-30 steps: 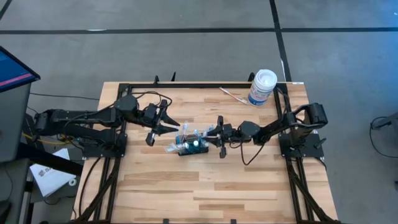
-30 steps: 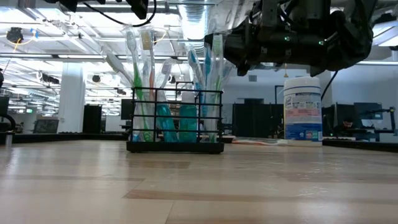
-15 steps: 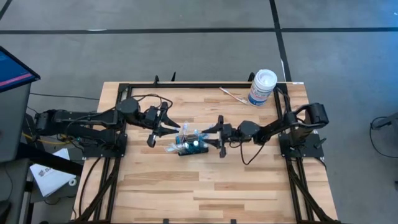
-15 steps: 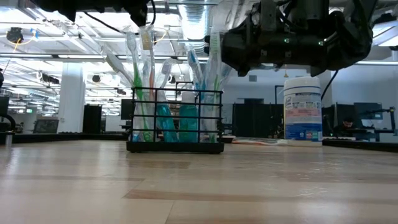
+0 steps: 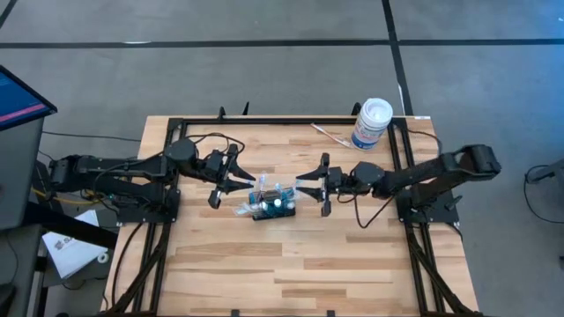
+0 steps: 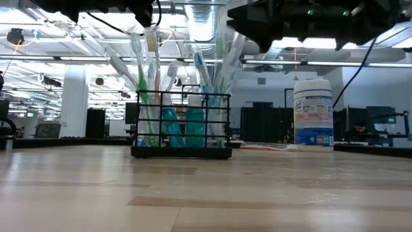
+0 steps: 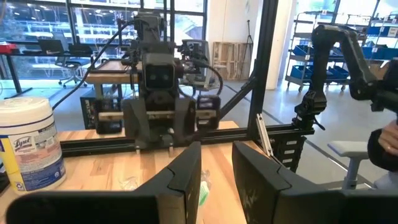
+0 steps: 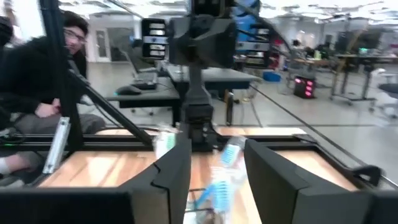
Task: Pick & Place toothbrushing station
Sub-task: Put the orange toothbrush into the wire organizer
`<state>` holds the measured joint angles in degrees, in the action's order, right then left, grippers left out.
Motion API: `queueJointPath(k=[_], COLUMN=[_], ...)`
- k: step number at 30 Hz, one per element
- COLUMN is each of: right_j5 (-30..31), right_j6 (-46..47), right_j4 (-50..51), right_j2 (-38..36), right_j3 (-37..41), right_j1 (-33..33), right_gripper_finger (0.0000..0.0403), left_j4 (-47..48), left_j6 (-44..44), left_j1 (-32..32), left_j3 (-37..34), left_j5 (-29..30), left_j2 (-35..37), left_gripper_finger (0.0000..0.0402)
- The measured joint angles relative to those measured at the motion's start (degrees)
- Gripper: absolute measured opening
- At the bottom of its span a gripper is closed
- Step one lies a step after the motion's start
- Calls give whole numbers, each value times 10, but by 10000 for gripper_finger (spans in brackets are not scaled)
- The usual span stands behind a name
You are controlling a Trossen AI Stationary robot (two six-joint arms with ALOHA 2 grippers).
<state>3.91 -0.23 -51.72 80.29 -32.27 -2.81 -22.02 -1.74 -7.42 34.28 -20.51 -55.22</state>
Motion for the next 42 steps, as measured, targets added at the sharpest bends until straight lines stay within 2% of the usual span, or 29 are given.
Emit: queueJointPath(k=[6,9,17,24,30,34,42], right_j5=[16,16,11,-28,-43,-72,-73], right_j6=[15,27,27,-18,-60,-90,-155], right_j4=[156,292,617,811,943,998,1068], right_j2=[-109,-156,-179,-123,-38,24,131], right_j3=[-3,-28,-152,-280,-389,-458,-540], right_j1=[25,47,148,240,311,353,421], right_gripper_finger=[112,100,84,82,82,82,82], left_j4=[-1,-4,-5,-7,-8,-8,-5], left_j6=[0,0,0,0,0,0,0], left_j1=[0,0,0,0,0,0,0], left_j3=[0,0,0,0,0,0,0], left_j5=[0,7,10,10,10,10,10], left_j2=[0,0,0,0,0,0,0], left_gripper_finger=[86,86,86,86,86,86,86])
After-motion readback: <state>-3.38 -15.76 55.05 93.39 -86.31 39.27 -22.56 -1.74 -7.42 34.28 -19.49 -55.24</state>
